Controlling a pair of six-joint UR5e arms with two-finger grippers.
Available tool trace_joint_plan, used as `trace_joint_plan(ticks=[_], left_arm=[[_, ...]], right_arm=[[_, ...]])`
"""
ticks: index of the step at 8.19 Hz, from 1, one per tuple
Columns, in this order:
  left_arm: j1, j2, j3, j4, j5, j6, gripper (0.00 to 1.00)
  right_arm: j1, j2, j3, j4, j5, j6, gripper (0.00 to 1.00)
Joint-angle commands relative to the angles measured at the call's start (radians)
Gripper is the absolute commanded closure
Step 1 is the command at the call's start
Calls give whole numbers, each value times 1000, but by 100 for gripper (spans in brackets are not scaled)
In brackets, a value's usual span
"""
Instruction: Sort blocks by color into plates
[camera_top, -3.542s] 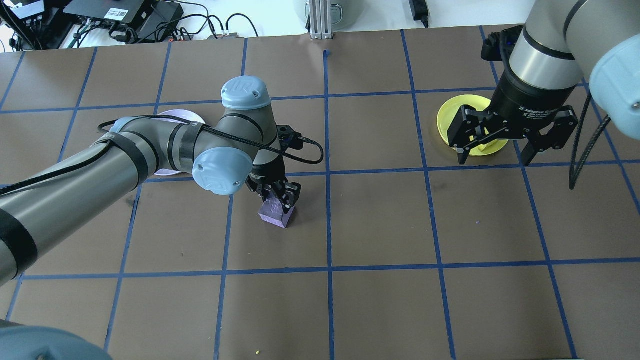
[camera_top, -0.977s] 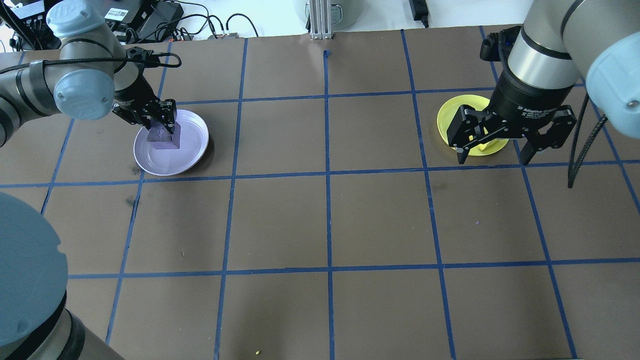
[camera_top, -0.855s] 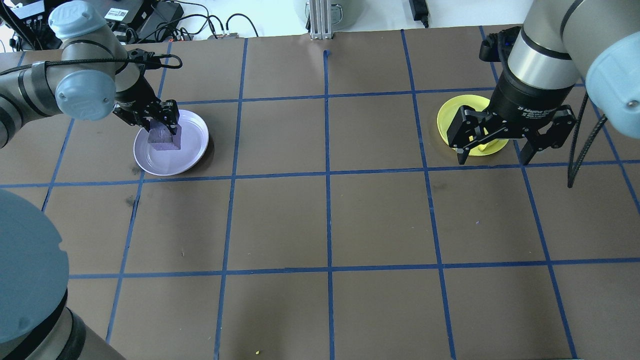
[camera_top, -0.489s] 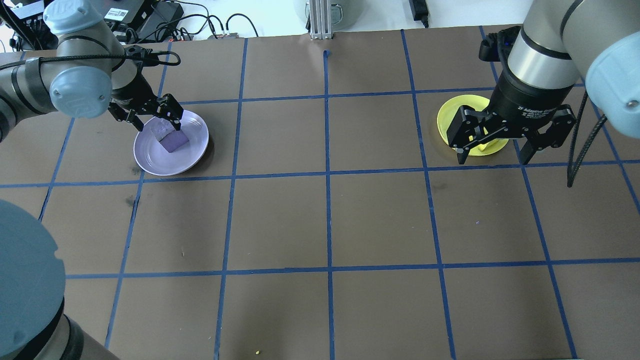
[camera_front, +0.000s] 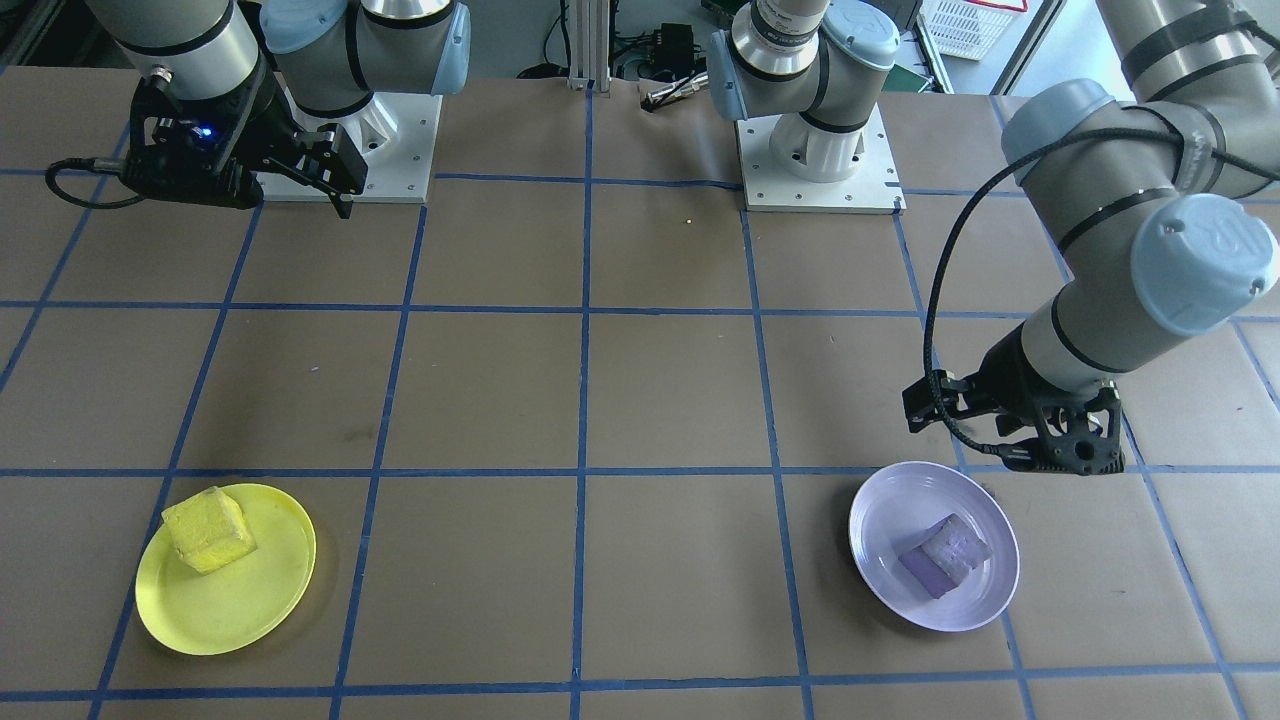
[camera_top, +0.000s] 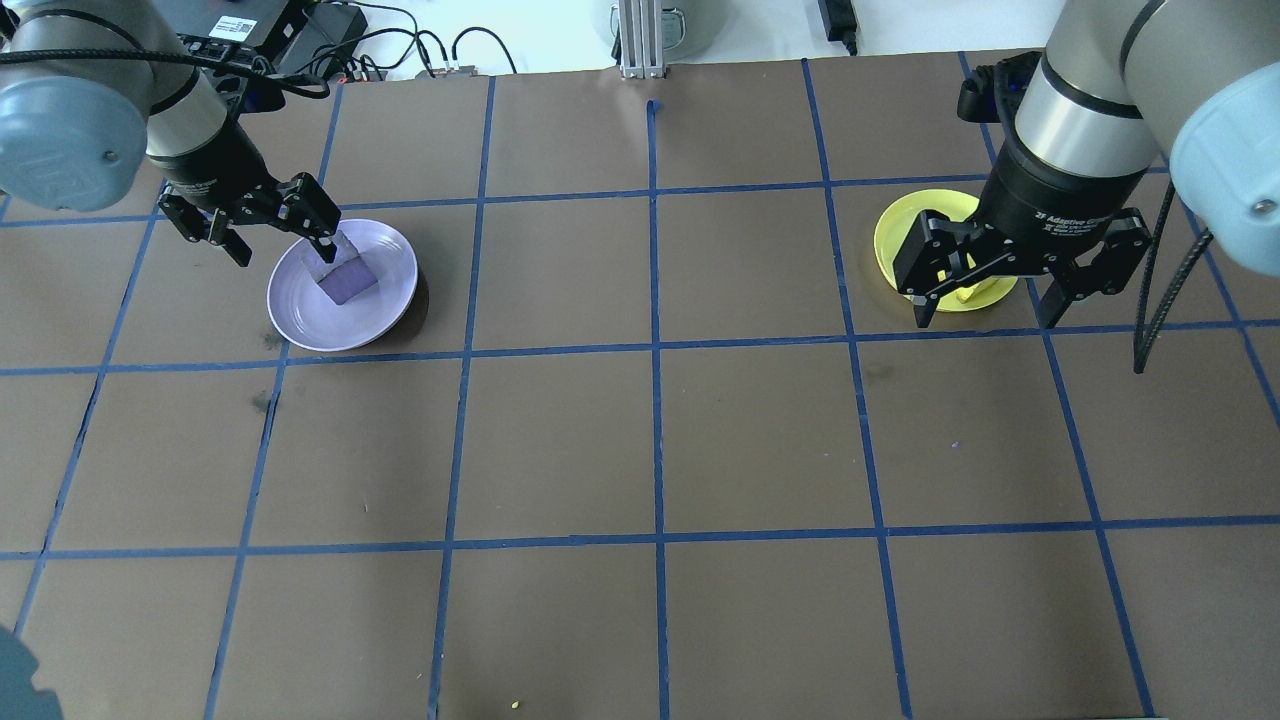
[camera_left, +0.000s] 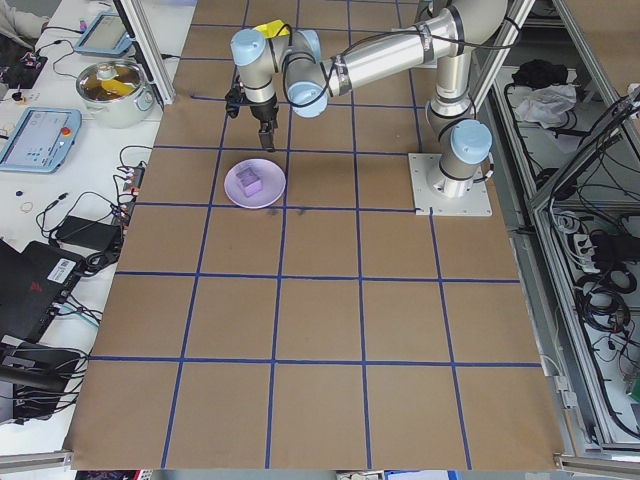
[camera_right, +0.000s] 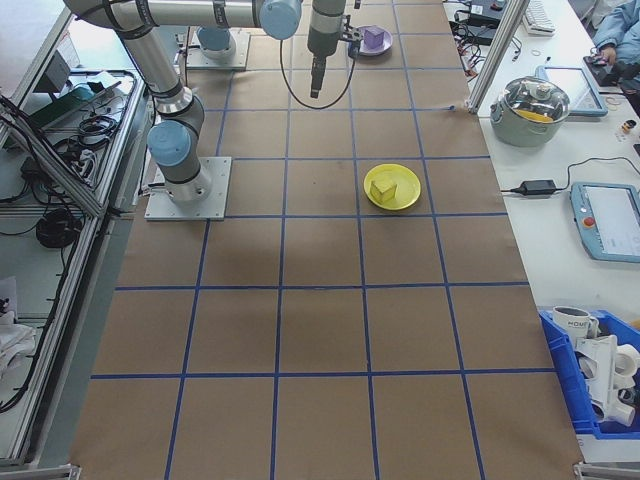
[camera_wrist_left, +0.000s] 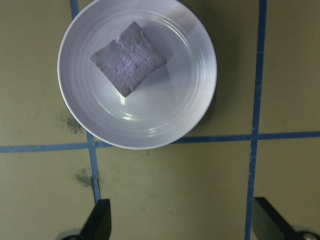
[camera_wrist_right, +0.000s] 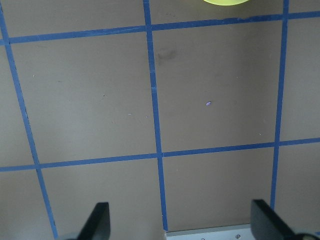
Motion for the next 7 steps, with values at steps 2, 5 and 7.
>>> trace_joint_plan(ticks=[2,5,7], left_arm=[[-61,227,-16,-128,7,-117,0],[-72,313,-18,-132,4,-178,0],[-70,288,-18,-119,7,-177,0]], right_arm=[[0,0,0,0,-2,0,0],[0,0,0,-2,-2,0,0],[0,0,0,0,-9,0,0]])
